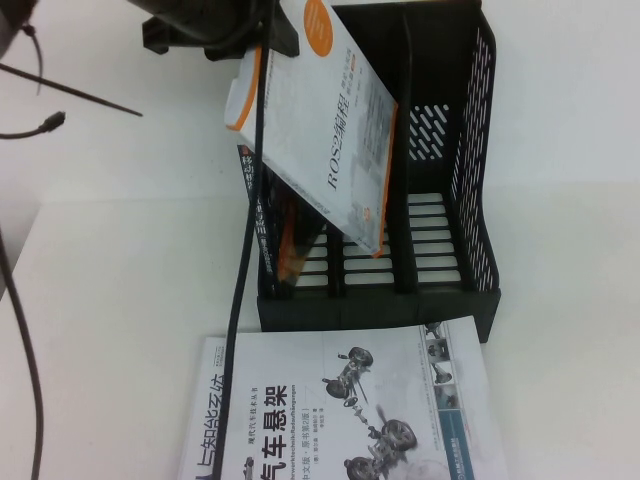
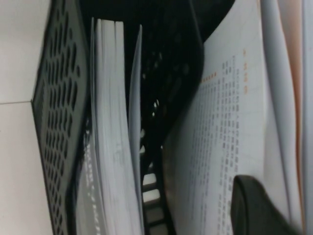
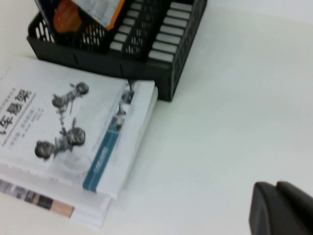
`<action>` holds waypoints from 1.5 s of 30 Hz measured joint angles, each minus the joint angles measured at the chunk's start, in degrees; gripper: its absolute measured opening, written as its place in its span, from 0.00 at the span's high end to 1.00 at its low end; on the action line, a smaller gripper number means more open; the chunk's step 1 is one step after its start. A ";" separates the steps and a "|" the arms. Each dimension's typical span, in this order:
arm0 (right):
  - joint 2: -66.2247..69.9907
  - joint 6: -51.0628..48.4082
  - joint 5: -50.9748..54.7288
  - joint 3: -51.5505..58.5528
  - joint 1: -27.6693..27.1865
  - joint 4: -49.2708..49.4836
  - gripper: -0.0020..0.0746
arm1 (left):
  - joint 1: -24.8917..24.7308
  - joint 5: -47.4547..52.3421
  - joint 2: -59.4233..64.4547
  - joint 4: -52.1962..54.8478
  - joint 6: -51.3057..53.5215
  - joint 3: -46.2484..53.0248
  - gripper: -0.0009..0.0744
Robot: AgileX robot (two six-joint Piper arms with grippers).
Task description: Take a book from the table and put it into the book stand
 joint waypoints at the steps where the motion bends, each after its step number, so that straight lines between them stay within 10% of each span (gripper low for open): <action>1: -0.77 0.36 1.03 0.00 0.00 -0.27 0.97 | 0.00 0.13 0.65 0.34 -0.50 -0.58 0.84; 27: -5.81 5.84 5.89 0.00 0.00 -1.74 0.97 | -5.19 -3.92 6.83 7.25 -1.85 -1.77 0.84; 37: -5.81 5.84 4.40 0.00 0.00 -2.63 0.97 | -5.74 -6.98 7.51 5.61 -1.85 -2.21 0.48; 45: -6.23 5.72 2.57 0.00 0.00 -7.62 0.97 | -5.74 -7.22 4.76 5.52 1.58 -2.93 0.49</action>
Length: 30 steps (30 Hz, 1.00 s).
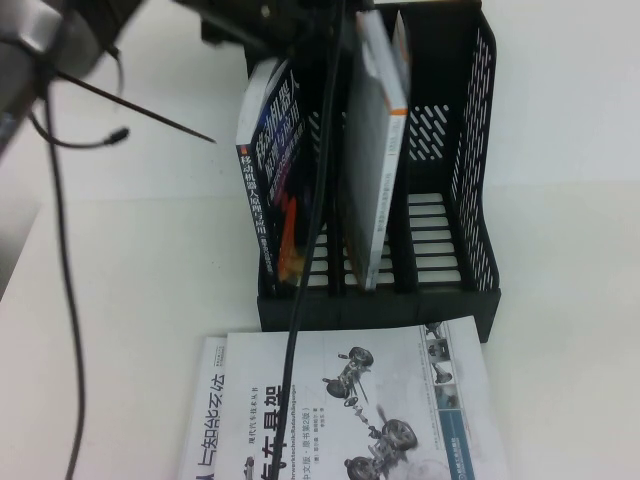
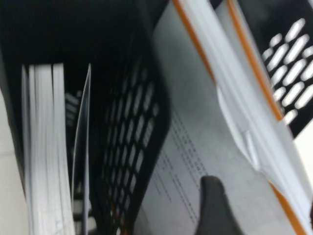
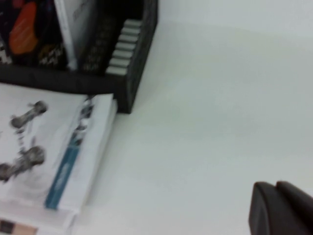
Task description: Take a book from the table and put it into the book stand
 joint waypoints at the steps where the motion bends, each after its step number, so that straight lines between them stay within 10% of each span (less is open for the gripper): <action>1: -0.25 0.00 -0.44 0.00 0.00 -0.97 0.97 | 0.00 0.00 -0.95 0.15 0.43 -0.25 0.53; 9: -4.74 -0.08 -3.52 0.00 0.00 -5.42 0.97 | 0.00 -0.24 -10.47 5.64 4.56 -1.01 0.94; 18: -17.12 2.45 -8.72 8.92 0.00 -5.90 0.97 | 0.00 -6.60 -25.96 7.94 7.05 7.75 0.99; 30: -26.96 14.83 -20.15 27.07 0.00 -4.15 0.97 | 0.10 -41.07 -55.06 8.27 8.78 59.16 0.99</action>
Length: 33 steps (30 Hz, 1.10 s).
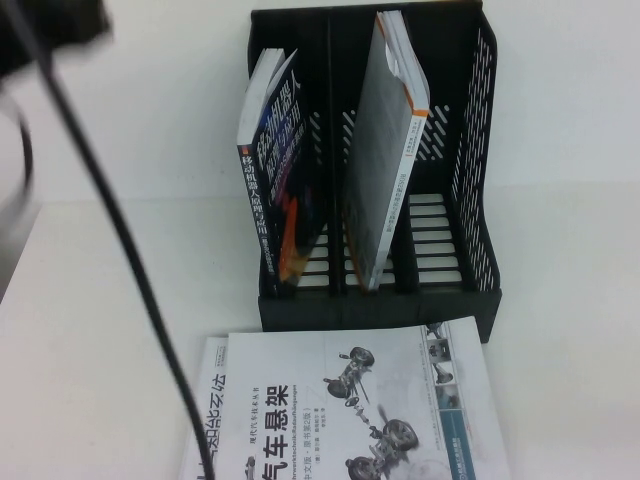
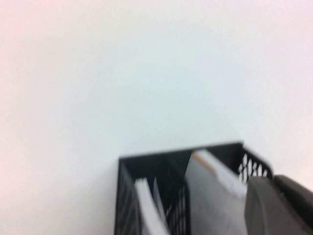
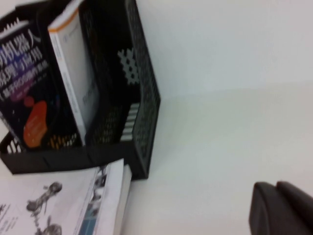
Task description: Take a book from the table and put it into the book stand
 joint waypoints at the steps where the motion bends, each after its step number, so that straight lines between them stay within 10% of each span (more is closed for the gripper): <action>1: 0.00 0.61 -0.87 1.55 0.00 0.40 0.97 | 0.00 -2.51 -2.01 0.00 0.65 4.47 0.99; 11: 0.00 1.60 -10.62 12.64 0.00 1.17 0.97 | 0.00 -18.94 -15.57 0.08 2.86 31.35 0.99; 33: 0.00 1.60 -12.21 16.96 0.00 1.41 0.97 | 0.00 -24.87 -16.54 -1.15 3.53 33.49 0.99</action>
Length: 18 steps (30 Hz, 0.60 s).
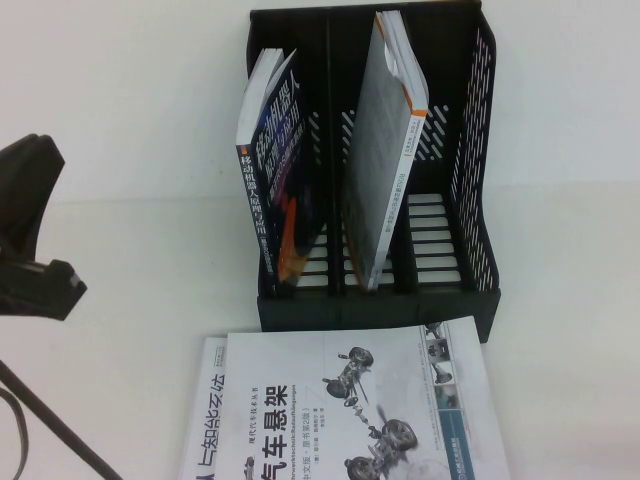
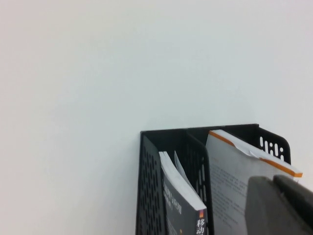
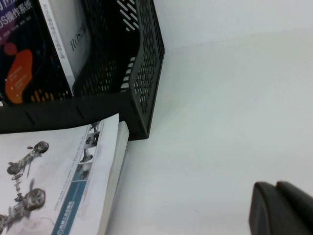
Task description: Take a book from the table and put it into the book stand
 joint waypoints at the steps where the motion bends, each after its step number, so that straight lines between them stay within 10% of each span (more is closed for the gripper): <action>1: 0.00 0.00 0.00 0.00 0.00 0.00 0.97 | 0.00 0.08 0.00 0.00 0.00 0.00 0.99; 18: 0.00 0.00 -0.10 0.00 0.00 0.00 0.98 | 15.66 21.65 -26.96 -3.70 10.87 18.28 0.99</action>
